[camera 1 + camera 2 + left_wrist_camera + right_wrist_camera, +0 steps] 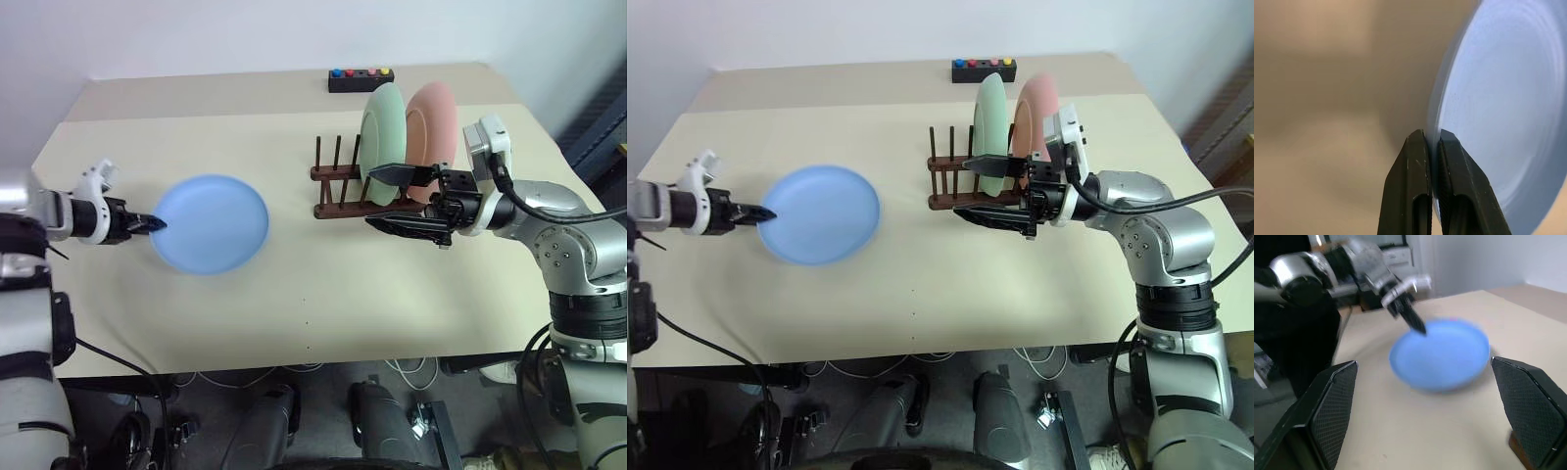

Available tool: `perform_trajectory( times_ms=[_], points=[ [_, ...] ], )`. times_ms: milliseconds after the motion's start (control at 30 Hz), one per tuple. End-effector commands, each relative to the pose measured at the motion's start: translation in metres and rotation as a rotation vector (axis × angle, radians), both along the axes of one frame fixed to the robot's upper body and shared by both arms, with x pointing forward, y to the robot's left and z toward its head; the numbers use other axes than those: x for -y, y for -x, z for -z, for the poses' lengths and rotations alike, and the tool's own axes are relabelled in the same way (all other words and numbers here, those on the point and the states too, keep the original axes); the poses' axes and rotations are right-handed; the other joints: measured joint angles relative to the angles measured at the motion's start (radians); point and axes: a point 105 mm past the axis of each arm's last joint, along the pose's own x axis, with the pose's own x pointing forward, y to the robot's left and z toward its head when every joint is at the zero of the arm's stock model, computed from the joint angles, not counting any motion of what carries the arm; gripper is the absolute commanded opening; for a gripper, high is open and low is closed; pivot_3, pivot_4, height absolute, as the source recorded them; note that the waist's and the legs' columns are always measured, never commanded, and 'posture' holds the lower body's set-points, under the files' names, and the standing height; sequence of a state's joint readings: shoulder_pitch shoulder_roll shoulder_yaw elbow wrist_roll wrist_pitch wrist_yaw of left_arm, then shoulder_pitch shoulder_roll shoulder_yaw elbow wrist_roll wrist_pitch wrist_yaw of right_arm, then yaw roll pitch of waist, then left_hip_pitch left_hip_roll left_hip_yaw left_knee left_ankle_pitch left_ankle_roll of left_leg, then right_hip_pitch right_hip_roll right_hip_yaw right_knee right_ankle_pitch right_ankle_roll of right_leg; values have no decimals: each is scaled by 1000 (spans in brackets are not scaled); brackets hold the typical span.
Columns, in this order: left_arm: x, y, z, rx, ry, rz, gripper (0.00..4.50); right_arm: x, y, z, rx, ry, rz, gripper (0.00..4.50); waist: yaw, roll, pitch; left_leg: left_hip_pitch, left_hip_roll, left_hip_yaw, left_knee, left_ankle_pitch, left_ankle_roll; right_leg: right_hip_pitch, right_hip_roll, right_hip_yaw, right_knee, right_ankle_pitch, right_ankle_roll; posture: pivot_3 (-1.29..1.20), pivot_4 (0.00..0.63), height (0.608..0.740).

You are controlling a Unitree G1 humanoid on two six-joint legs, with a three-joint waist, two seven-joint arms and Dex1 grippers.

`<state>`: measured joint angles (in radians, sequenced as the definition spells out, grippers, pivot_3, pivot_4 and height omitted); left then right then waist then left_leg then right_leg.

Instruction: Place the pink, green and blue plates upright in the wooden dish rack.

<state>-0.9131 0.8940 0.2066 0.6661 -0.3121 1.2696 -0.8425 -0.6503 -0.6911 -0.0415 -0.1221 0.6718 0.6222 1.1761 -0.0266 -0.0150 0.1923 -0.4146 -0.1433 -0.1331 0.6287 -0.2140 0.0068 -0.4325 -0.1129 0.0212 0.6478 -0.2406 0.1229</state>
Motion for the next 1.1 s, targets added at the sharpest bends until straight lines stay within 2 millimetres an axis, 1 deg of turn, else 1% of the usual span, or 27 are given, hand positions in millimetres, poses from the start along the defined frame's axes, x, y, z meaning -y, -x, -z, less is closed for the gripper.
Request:
perform_trajectory(
  times_ms=[33,67,100,167,233,267,333,400,433,467,533,567,600,667,700,733,800,967,1100],
  points=[
    [-7,-7,-52,357,79,-129,53,-16,5,6,206,177,-53,4500,8,-1,0,0,0,0,0,0,0,0,0,0,0,0,0,0,150,740],
    [-7,-7,-57,405,129,-175,53,-21,4,8,266,215,-68,4500,11,-1,0,-1,0,0,2,0,-1,0,0,-1,0,0,0,0,150,740],
    [-3,-6,-61,461,154,-196,53,-28,5,3,324,225,-86,4500,13,-1,0,-1,0,0,2,0,-1,1,0,-2,0,0,0,0,150,740],
    [4,-3,-63,521,200,-238,53,-37,3,-7,468,245,-97,4500,13,-1,0,-1,0,0,3,0,-1,1,0,-2,-1,1,0,0,150,740],
    [14,-1,-69,602,296,-289,53,-50,3,-17,613,245,-112,4500,13,-2,0,-1,0,0,3,3,-5,2,0,-2,-1,1,1,0,150,740],
    [18,-1,-71,645,347,-323,53,-59,2,-23,731,248,-106,4500,13,-2,-1,-1,0,0,3,4,-6,2,0,-2,-1,1,1,0,150,740],
    [29,0,-68,681,481,-371,53,-74,4,-35,892,174,-100,4500,13,-5,-3,-1,0,0,3,4,-7,2,0,-3,-1,1,1,0,150,740],
    [35,2,-65,683,536,-397,53,-81,6,-41,930,106,-95,4500,12,-8,-3,-1,0,-1,3,4,-7,2,0,-3,-1,1,1,0,150,740],
    [39,2,-62,691,530,-407,53,-83,5,-45,946,64,-76,4500,12,-9,-2,-1,0,-1,3,4,-8,2,0,-3,-1,1,1,0,150,740],
    [45,1,-58,704,585,-433,53,-86,-2,-39,1014,104,-49,4500,11,-9,-2,-1,0,-1,3,5,-8,2,0,-3,-1,1,1,0,150,740],
    [61,1,-56,749,703,-470,53,-90,-20,-18,1209,281,6,4500,14,-9,-2,-1,0,0,3,5,-8,2,1,-3,-1,1,1,0,150,740],
    [68,2,-57,767,726,-478,53,-92,-27,-16,1298,337,40,4500,17,-10,-3,0,0,0,4,5,-8,3,2,-3,-1,1,1,0,150,740],
    [74,3,-59,783,750,-479,53,-94,-32,-19,1342,339,73,4500,17,-10,-2,0,-1,0,4,5,-8,3,2,-3,-1,1,1,0,150,740],
    [83,5,-64,817,775,-487,53,-97,-41,-32,1423,330,174,4500,15,-11,-2,0,-1,0,4,5,-8,3,2,-2,-1,1,1,0,150,740],
    [89,7,-66,834,771,-483,53,-100,-43,-34,1448,327,190,4500,13,-11,-2,0,-1,0,3,5,-8,2,2,-2,0,1,1,0,150,740],
    [99,11,-69,855,749,-457,53,-102,-45,-35,1486,341,213,4500,11,-11,-2,0,0,0,3,5,-9,2,3,-1,0,1,1,0,150,740],
    [111,17,-74,889,720,-430,53,-104,-49,-38,1540,360,245,4500,10,-11,-2,0,0,1,2,5,-9,2,4,0,0,1,0,0,150,740],
    [127,25,-82,957,659,-411,53,-108,-55,-37,1586,390,277,4500,15,-11,-2,1,0,1,2,5,-9,3,5,1,-1,2,0,0,150,740],
    [140,27,-86,970,665,-364,53,-109,-62,-37,1606,417,293,4500,15,-11,-2,2,1,1,2,5,-9,4,6,1,-1,2,0,0,150,740]
  ],
)
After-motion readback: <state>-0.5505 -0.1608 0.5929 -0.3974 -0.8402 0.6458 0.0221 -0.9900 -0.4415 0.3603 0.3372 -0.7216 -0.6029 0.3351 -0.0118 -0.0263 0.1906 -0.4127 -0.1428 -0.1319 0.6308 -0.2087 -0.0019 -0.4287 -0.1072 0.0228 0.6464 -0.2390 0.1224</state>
